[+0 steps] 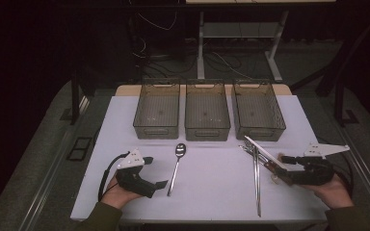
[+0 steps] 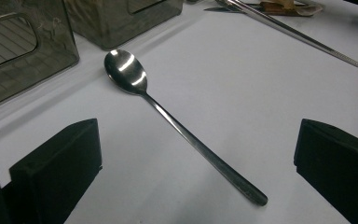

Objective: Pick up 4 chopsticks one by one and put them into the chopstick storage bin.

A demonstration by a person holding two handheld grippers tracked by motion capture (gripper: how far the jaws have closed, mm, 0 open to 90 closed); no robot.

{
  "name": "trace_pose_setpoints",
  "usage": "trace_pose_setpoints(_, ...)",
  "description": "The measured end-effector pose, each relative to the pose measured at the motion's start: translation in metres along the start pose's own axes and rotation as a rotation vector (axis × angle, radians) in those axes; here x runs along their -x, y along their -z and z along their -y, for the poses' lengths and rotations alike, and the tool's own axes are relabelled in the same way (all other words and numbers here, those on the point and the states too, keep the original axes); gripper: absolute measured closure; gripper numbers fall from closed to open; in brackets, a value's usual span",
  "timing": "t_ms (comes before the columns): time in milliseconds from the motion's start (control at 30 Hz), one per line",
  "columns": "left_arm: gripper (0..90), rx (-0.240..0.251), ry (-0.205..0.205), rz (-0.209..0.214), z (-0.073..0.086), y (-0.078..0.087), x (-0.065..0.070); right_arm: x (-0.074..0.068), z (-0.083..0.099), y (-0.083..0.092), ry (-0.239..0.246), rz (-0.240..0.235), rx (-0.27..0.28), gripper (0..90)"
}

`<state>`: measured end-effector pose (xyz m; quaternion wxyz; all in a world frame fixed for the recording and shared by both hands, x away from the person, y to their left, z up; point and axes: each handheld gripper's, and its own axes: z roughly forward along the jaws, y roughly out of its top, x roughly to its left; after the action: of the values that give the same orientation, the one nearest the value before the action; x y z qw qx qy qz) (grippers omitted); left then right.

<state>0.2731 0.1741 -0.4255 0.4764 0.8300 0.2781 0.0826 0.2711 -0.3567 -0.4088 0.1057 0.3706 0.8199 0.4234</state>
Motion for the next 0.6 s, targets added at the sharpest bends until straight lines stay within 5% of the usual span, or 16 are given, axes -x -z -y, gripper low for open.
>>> trace_pose_setpoints(233, 0.0, -0.003, 0.001, 0.002, 0.000, -0.001, 0.000, 0.010, 0.002, 0.008, -0.044, 0.002, 0.002, 54.2)
trace_pose_setpoints(600, 0.0, -0.003, 0.004, 0.002, 0.001, -0.001, 0.000, 0.027, 0.009, 0.012, -0.045, 0.047, -0.045, 66.7)
